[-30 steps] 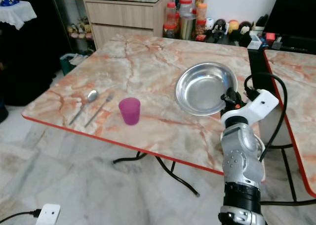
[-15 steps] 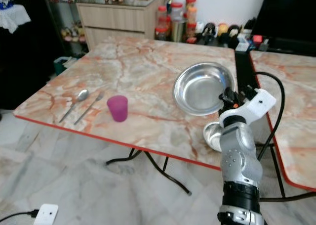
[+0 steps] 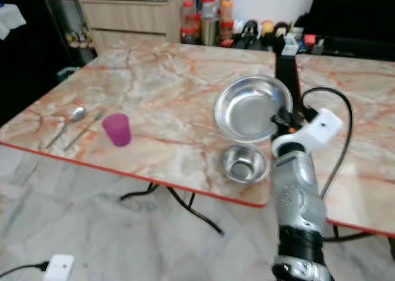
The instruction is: Setting the table
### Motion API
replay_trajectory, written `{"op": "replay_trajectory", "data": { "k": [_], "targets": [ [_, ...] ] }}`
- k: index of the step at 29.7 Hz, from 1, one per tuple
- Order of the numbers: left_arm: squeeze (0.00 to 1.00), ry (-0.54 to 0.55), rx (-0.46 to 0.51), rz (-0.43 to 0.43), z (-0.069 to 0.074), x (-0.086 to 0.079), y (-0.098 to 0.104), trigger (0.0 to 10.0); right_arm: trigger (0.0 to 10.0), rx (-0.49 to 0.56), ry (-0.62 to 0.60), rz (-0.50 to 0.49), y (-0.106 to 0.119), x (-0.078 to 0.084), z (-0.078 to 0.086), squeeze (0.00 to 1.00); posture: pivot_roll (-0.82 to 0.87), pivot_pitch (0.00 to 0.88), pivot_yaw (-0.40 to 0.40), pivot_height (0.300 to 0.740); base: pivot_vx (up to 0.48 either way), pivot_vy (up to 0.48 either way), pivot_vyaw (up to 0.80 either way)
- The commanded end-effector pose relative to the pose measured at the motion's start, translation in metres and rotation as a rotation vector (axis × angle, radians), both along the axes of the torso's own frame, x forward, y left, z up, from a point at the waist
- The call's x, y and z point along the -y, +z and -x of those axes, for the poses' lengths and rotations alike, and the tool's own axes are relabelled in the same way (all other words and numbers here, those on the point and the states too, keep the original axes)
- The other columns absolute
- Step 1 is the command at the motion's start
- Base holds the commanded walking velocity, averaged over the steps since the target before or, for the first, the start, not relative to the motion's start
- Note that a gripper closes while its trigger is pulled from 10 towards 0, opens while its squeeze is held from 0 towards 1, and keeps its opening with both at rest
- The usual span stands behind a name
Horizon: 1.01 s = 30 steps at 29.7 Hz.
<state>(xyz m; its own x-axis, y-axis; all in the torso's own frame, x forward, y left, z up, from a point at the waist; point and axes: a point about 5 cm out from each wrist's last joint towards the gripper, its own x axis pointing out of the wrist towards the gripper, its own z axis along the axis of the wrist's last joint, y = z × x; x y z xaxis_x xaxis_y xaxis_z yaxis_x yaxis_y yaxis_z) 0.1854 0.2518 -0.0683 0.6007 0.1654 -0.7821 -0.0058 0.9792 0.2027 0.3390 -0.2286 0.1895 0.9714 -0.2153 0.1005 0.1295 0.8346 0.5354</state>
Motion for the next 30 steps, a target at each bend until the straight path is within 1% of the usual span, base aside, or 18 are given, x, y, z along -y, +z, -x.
{"op": "replay_trajectory", "data": {
  "k": [1,8,21,24,30],
  "targets": [
    [0.00,-0.004,-0.021,-0.024,0.0051,-0.0074,-0.0004,10.0,10.0,0.031,0.020,-0.005,0.0082,-0.0078,-0.0018,0.00,-0.01,0.074,-0.016,0.740,0.000,-0.337,0.00],
    [0.00,-0.006,-0.022,-0.022,0.0046,-0.0072,-0.0002,10.0,10.0,0.032,0.002,-0.006,0.0092,-0.0045,-0.0010,0.00,-0.01,0.077,-0.016,0.740,0.034,-0.340,0.00],
    [0.00,-0.007,-0.021,-0.023,0.0044,-0.0077,0.0001,10.0,10.0,0.025,-0.002,-0.010,0.0074,-0.0051,-0.0004,0.00,-0.01,0.074,-0.011,0.740,0.000,-0.339,0.00],
    [0.00,-0.008,-0.020,-0.024,0.0044,-0.0079,0.0002,10.0,10.0,0.025,-0.002,-0.010,0.0070,-0.0056,-0.0002,0.00,-0.01,0.076,-0.011,0.740,0.242,-0.339,0.00],
    [0.00,-0.008,-0.021,-0.024,0.0047,-0.0083,0.0002,10.0,10.0,0.023,-0.006,-0.012,0.0063,-0.0054,0.0002,0.00,-0.01,0.075,-0.008,0.740,0.000,-0.341,0.00]
  ]
}}
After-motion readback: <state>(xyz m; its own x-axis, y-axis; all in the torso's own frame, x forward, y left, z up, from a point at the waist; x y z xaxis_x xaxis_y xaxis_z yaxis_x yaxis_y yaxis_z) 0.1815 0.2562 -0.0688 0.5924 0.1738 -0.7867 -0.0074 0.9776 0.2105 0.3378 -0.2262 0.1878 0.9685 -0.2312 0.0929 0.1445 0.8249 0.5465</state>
